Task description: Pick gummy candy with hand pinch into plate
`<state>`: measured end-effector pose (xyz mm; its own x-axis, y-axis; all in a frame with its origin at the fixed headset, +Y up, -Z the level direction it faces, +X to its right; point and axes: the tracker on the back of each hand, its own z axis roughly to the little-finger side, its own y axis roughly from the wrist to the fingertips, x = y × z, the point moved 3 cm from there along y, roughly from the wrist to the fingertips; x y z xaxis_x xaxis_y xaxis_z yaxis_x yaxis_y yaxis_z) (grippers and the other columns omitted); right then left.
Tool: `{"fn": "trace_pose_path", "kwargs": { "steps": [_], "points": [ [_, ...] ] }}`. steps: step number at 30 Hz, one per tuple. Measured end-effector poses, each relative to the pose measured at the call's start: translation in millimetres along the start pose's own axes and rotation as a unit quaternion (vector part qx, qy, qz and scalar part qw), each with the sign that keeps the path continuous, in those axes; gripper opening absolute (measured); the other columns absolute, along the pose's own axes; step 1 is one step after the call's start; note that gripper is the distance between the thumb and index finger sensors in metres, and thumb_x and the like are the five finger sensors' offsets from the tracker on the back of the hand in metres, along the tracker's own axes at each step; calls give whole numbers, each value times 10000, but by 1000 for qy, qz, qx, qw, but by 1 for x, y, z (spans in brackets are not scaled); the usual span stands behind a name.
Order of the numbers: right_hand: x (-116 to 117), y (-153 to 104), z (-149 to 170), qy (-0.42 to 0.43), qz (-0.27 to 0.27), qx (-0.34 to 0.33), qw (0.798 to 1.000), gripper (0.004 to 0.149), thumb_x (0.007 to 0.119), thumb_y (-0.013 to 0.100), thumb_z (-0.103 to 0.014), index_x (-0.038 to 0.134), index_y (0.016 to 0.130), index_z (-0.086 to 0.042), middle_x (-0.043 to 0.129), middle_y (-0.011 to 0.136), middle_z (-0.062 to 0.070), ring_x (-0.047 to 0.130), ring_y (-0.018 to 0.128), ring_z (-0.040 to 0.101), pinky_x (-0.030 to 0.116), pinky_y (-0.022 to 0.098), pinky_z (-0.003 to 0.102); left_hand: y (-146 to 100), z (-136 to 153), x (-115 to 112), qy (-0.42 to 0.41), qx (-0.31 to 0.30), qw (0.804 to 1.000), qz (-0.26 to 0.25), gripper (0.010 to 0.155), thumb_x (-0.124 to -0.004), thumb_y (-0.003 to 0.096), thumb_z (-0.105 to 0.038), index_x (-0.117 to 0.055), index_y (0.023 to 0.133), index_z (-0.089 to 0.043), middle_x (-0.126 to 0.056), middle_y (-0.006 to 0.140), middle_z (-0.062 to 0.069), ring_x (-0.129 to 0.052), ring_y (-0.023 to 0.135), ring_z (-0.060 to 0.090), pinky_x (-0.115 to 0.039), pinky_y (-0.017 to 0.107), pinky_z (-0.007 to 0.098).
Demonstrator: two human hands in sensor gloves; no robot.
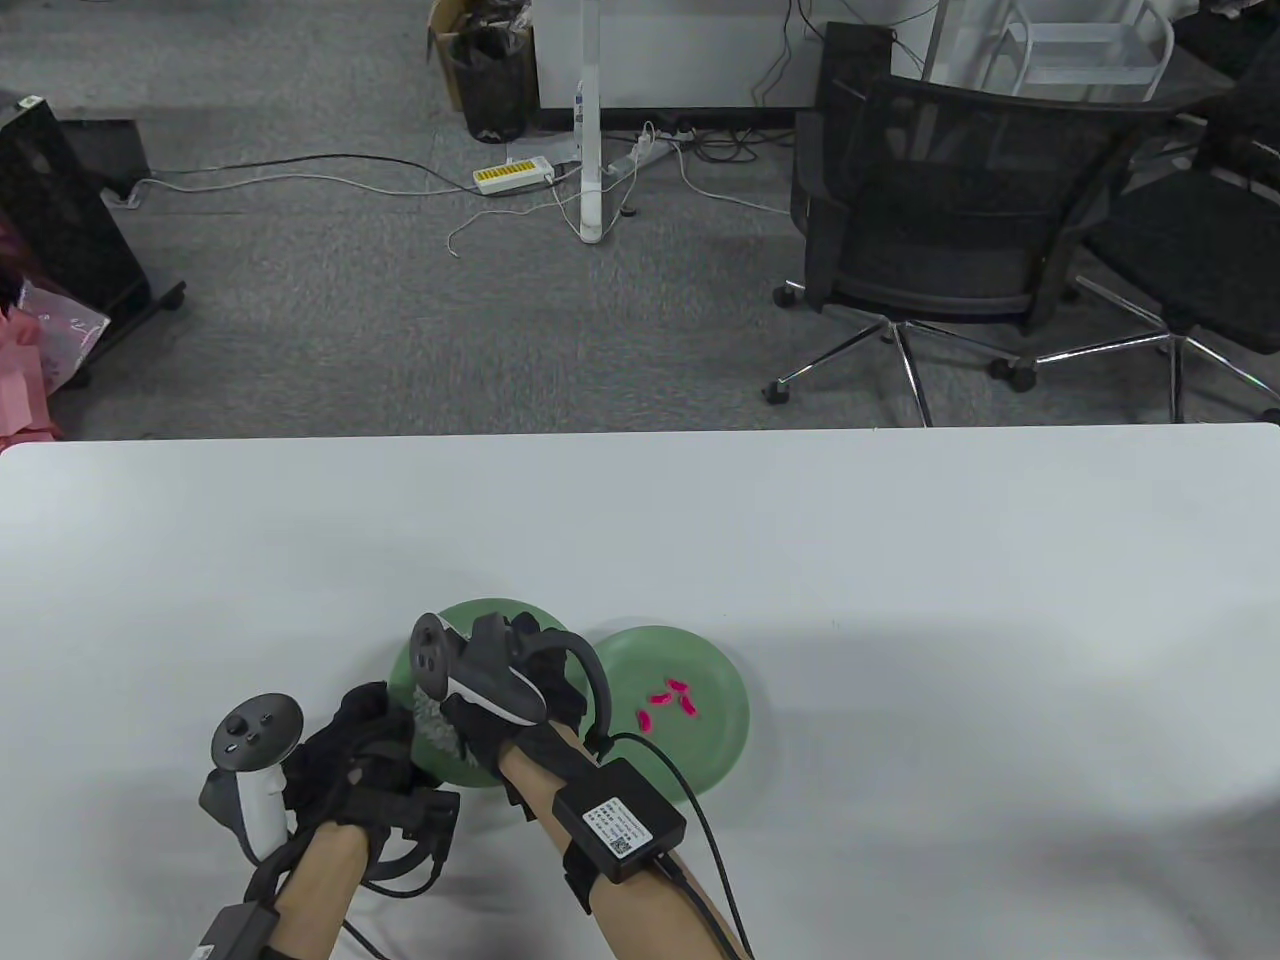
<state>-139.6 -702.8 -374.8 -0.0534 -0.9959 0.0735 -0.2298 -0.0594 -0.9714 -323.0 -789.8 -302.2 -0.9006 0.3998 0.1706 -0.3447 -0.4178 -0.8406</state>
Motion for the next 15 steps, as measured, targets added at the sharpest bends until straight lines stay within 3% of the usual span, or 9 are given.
{"fn": "trace_pose_path", "kwargs": {
  "steps": [8,15],
  "points": [
    [-31,-3,61,4,59,49,997,438,895,303,-474,911,678,-249,861,823,-37,850,754,271,697,639,530,4,5,5,0,9,1000,-4,554,-794,420,-322,-752,956,-189,-990,754,53,-1135,225,282,-965,139,302],
    [-13,-4,133,31,15,129,991,430,903,307,-458,928,678,-243,870,821,-31,855,751,276,698,636,534,5,5,6,-5,12,1000,-7,556,-795,420,-321,-750,957,-188,-991,752,56,-1135,225,284,-965,139,303]
  ]
}}
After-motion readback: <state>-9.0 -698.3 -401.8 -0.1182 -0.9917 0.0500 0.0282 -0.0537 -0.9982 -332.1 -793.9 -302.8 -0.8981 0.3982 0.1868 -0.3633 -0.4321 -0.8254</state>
